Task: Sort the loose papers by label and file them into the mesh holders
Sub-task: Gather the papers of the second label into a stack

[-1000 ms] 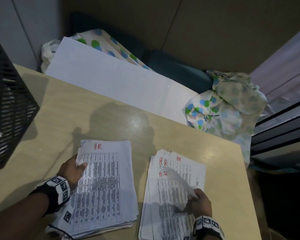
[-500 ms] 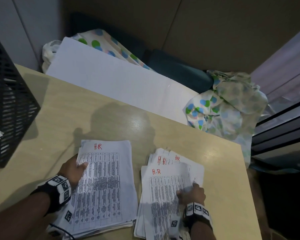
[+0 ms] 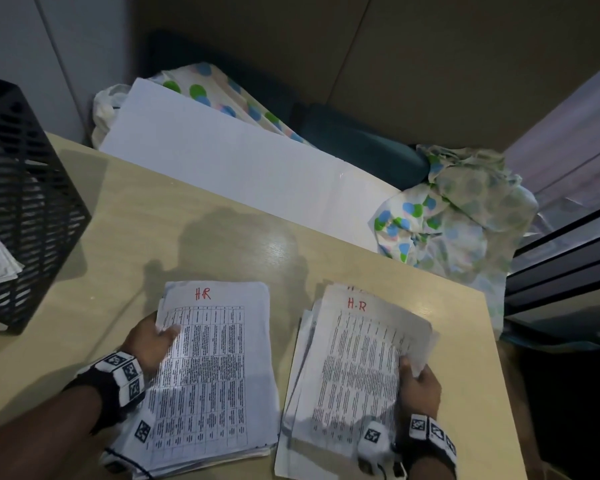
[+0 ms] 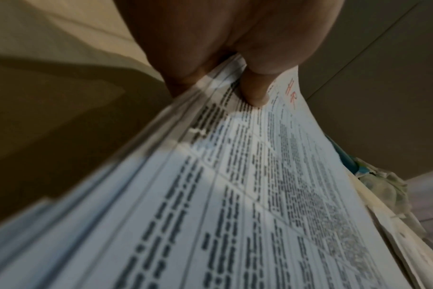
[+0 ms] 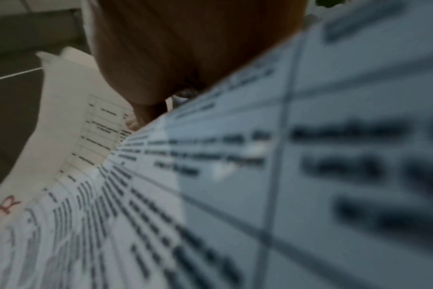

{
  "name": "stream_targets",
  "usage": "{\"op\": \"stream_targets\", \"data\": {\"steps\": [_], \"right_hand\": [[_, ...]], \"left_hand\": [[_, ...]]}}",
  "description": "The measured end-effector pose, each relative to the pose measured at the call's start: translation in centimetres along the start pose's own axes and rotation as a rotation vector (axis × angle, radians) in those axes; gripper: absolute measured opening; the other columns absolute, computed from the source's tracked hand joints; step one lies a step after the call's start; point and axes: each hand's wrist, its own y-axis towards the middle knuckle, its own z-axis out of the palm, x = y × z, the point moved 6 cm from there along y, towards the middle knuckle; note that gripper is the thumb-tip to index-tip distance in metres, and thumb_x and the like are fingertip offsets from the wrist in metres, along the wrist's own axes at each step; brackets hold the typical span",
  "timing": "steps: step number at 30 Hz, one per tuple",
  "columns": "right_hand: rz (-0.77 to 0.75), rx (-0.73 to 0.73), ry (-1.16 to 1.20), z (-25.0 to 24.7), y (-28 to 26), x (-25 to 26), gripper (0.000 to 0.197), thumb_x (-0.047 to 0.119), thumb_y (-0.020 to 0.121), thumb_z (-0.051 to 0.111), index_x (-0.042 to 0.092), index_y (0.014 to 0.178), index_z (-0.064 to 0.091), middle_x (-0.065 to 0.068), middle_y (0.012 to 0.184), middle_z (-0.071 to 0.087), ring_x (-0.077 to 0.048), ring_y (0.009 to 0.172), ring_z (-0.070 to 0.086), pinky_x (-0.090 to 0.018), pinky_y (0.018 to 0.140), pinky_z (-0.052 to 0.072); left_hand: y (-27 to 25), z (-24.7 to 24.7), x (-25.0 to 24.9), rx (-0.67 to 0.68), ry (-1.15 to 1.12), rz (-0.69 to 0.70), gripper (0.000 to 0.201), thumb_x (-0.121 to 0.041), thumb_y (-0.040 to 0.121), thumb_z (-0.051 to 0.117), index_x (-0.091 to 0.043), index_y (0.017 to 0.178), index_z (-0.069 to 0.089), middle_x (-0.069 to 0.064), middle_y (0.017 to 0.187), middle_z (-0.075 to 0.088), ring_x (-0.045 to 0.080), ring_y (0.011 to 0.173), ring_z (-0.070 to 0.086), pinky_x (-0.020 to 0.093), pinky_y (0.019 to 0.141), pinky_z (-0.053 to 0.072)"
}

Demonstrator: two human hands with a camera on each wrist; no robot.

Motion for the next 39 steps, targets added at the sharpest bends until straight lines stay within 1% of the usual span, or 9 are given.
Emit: {"op": "stream_targets", "data": {"steps": [8, 13, 18, 22, 25, 28, 31, 36, 39], "right_hand": [[-0.097, 0.28, -0.154, 10.1, -1.6, 4.1, 0.038, 0.036, 0.096, 0.049, 0.003, 0.097, 0.068, -0.013, 0.09, 0.07, -0.032, 0.085, 0.065, -0.041, 0.079, 0.053], [-0.095, 0.366, -0.27, 15.9, -4.4, 5.9, 0.045, 0.037, 0.099, 0.042, 0.0, 0.078, 0.059, -0.019, 0.081, 0.064, -0.031, 0.076, 0.061, -0.033, 0.071, 0.046], [-0.151, 0.566, -0.405, 21.9, -7.7, 5.6, 0.056, 0.054, 0.096, 0.037, 0.005, 0.08, 0.06, -0.013, 0.077, 0.067, -0.027, 0.068, 0.066, -0.032, 0.06, 0.053], [-0.158, 0.647, -0.352, 23.5, -10.2, 7.0, 0.017, 0.013, 0.088, 0.055, 0.001, 0.093, 0.065, -0.013, 0.088, 0.069, -0.027, 0.08, 0.066, -0.04, 0.074, 0.058], [-0.19, 0.59, -0.183, 22.8, -10.7, 8.7, 0.062, -0.005, 0.081, 0.059, 0.004, 0.138, 0.037, -0.001, 0.126, 0.043, -0.018, 0.121, 0.044, -0.027, 0.107, 0.034], [-0.282, 0.677, -0.121, 23.8, -11.4, 10.0, 0.079, -0.002, 0.086, 0.056, 0.018, 0.15, 0.013, -0.002, 0.153, 0.021, -0.018, 0.142, 0.021, -0.027, 0.111, 0.019], [-0.327, 0.771, -0.283, 25.5, -12.0, 10.3, 0.064, 0.014, 0.091, 0.057, 0.021, 0.147, 0.025, -0.005, 0.149, 0.034, -0.023, 0.136, 0.035, -0.031, 0.11, 0.031], [-0.417, 0.688, -0.385, 26.1, -12.3, 10.4, 0.053, 0.021, 0.089, 0.061, 0.01, 0.137, 0.042, -0.009, 0.135, 0.045, -0.023, 0.126, 0.045, -0.023, 0.102, 0.035], [-0.39, 0.715, -0.305, 25.7, -12.4, 10.5, 0.062, 0.012, 0.091, 0.057, 0.02, 0.145, 0.027, 0.001, 0.136, 0.035, -0.015, 0.124, 0.043, -0.022, 0.103, 0.033]], "left_hand": [[-0.7, 0.1, 0.1, 0.058, -0.103, 0.029, 0.031, -0.006, 0.092, 0.052, -0.004, 0.123, 0.056, 0.012, 0.108, 0.064, 0.026, 0.097, 0.056, 0.033, 0.087, 0.041], [-1.0, -0.9, 0.6, 0.045, -0.076, 0.04, 0.023, -0.017, 0.091, 0.055, -0.008, 0.112, 0.061, 0.017, 0.089, 0.067, 0.042, 0.097, 0.063, 0.034, 0.076, 0.046], [-1.7, -1.4, -0.7, 0.054, -0.201, 0.134, 0.073, -0.069, 0.077, 0.05, -0.016, 0.126, 0.056, 0.008, 0.122, 0.063, 0.024, 0.115, 0.057, 0.041, 0.1, 0.043], [-1.4, -1.7, 0.2, 0.093, -0.175, 0.147, 0.047, -0.016, 0.086, 0.065, -0.029, 0.129, 0.049, -0.001, 0.122, 0.061, 0.02, 0.113, 0.056, 0.034, 0.098, 0.039], [-1.3, -1.9, 0.8, 0.141, -0.159, 0.144, 0.054, -0.003, 0.084, 0.063, -0.033, 0.127, 0.047, 0.0, 0.119, 0.062, 0.02, 0.114, 0.055, 0.032, 0.1, 0.037], [-1.4, -1.3, 2.2, 0.231, -0.252, 0.021, 0.053, -0.001, 0.084, 0.062, -0.02, 0.132, 0.048, 0.004, 0.117, 0.064, 0.023, 0.112, 0.059, 0.035, 0.098, 0.042], [-1.2, -1.3, 2.7, 0.243, -0.333, -0.02, 0.056, -0.003, 0.076, 0.065, -0.02, 0.128, 0.053, 0.003, 0.113, 0.069, 0.025, 0.107, 0.063, 0.039, 0.096, 0.047], [-1.1, -2.3, -0.5, 0.084, -0.285, 0.251, 0.06, -0.017, 0.079, 0.074, -0.029, 0.129, 0.044, -0.007, 0.125, 0.049, 0.009, 0.119, 0.04, 0.024, 0.095, 0.032], [-0.6, -2.3, -1.0, 0.039, -0.195, 0.298, 0.042, -0.022, 0.081, 0.071, -0.046, 0.109, 0.051, -0.003, 0.114, 0.059, 0.016, 0.105, 0.054, 0.025, 0.085, 0.039]]}}
